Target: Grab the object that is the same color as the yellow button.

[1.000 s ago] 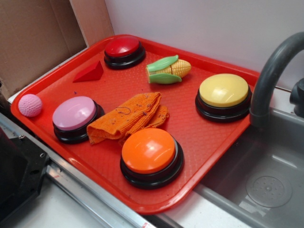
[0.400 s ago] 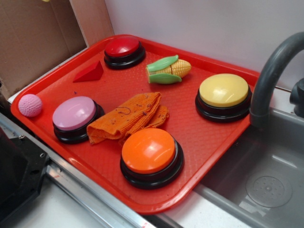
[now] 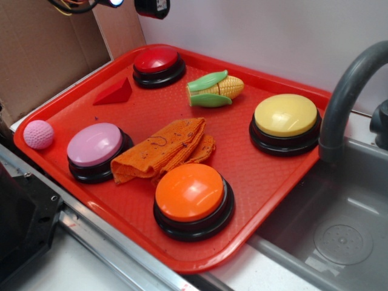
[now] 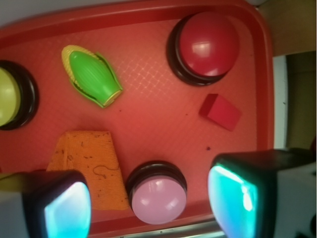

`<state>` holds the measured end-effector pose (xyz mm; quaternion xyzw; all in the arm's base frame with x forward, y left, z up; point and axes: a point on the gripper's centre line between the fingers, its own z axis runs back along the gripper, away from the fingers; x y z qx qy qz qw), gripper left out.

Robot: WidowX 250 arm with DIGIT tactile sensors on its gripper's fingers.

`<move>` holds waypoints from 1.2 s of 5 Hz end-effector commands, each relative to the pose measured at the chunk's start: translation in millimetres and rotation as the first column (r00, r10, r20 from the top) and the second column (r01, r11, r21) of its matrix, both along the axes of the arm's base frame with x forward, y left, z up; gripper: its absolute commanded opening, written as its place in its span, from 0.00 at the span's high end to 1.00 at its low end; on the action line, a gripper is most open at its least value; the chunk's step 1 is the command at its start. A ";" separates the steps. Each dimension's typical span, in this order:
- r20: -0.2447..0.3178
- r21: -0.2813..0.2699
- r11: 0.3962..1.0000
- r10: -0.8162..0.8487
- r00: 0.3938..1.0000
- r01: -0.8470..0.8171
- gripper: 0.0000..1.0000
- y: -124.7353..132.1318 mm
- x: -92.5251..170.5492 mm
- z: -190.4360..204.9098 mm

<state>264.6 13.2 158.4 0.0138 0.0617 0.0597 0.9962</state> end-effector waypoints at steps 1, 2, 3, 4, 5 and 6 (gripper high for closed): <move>0.080 -0.040 0.996 -0.079 0.994 0.083 0.00 16.3 15.6 -10.7; 0.049 -0.065 0.989 -0.128 0.991 0.131 0.00 12.0 33.1 -34.9; -0.043 -0.064 0.983 -0.177 0.983 0.174 0.00 -4.4 41.8 -67.8; -0.040 -0.051 0.965 -0.258 0.965 0.256 0.00 -26.9 50.7 -73.9; -0.032 -0.062 0.954 -0.295 0.955 0.293 0.00 -44.0 62.9 -72.9; -0.074 -0.003 0.956 -0.292 0.953 0.293 0.00 -43.7 72.0 -87.6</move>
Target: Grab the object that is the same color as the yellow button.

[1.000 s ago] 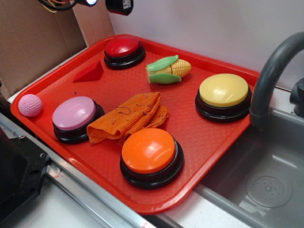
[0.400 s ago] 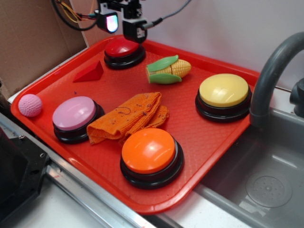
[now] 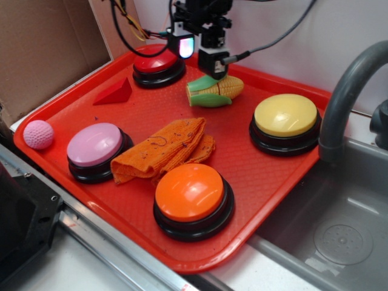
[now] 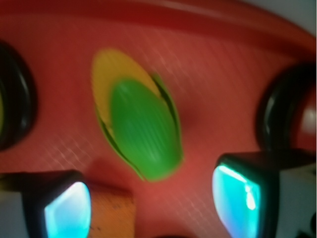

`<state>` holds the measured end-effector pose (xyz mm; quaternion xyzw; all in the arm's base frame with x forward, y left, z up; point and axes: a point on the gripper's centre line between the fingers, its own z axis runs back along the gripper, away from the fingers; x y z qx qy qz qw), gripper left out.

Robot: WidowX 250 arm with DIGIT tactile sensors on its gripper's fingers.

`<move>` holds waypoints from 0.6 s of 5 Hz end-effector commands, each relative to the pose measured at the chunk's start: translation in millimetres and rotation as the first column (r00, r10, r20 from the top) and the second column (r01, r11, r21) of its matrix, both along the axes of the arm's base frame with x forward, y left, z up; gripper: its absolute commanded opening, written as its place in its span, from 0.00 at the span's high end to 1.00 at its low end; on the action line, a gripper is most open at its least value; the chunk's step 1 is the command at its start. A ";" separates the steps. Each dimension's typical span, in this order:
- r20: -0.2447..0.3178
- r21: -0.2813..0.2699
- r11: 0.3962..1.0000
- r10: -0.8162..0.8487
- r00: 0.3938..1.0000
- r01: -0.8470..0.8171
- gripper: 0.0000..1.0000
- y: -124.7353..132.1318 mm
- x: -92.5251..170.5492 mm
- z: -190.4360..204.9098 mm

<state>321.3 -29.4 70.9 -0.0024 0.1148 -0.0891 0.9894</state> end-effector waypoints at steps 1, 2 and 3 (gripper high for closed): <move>0.019 0.099 0.995 0.026 0.999 -0.027 0.00 15.4 23.4 -15.8; -0.013 0.103 0.993 0.060 0.998 -0.058 0.00 19.0 27.0 -24.9; -0.034 0.113 0.992 0.062 0.998 -0.058 1.00 14.5 25.0 -29.8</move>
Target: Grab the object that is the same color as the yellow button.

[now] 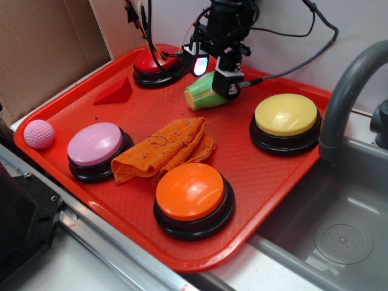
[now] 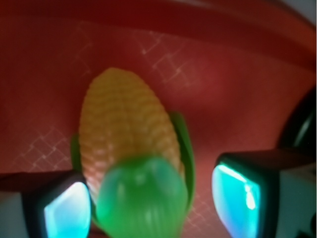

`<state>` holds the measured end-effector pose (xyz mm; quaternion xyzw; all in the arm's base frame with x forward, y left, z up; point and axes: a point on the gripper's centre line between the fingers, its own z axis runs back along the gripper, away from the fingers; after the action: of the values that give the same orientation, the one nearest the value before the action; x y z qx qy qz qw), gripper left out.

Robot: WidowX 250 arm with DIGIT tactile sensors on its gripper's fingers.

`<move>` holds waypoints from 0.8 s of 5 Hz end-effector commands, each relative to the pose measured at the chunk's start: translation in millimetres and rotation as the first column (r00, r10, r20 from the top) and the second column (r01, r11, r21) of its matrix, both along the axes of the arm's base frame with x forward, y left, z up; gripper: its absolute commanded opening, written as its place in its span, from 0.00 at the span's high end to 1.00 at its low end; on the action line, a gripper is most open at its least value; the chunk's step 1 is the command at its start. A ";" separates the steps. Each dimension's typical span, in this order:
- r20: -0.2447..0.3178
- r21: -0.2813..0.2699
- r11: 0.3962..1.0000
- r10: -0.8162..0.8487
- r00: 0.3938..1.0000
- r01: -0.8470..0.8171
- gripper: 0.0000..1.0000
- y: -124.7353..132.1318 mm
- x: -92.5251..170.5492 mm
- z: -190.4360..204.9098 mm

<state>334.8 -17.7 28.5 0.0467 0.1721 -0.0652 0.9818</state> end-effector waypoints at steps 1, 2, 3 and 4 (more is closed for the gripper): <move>0.079 0.003 0.999 0.036 0.996 -0.036 1.00 3.7 8.7 12.8; 0.101 0.012 0.998 0.061 0.993 -0.063 1.00 6.9 7.5 18.8; 0.160 0.017 0.995 0.097 0.982 -0.101 1.00 12.9 5.2 40.1; 0.196 -0.035 0.975 0.223 0.955 -0.221 1.00 22.1 -1.4 89.6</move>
<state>327.4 1.3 88.8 0.0312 0.1367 0.0393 0.9894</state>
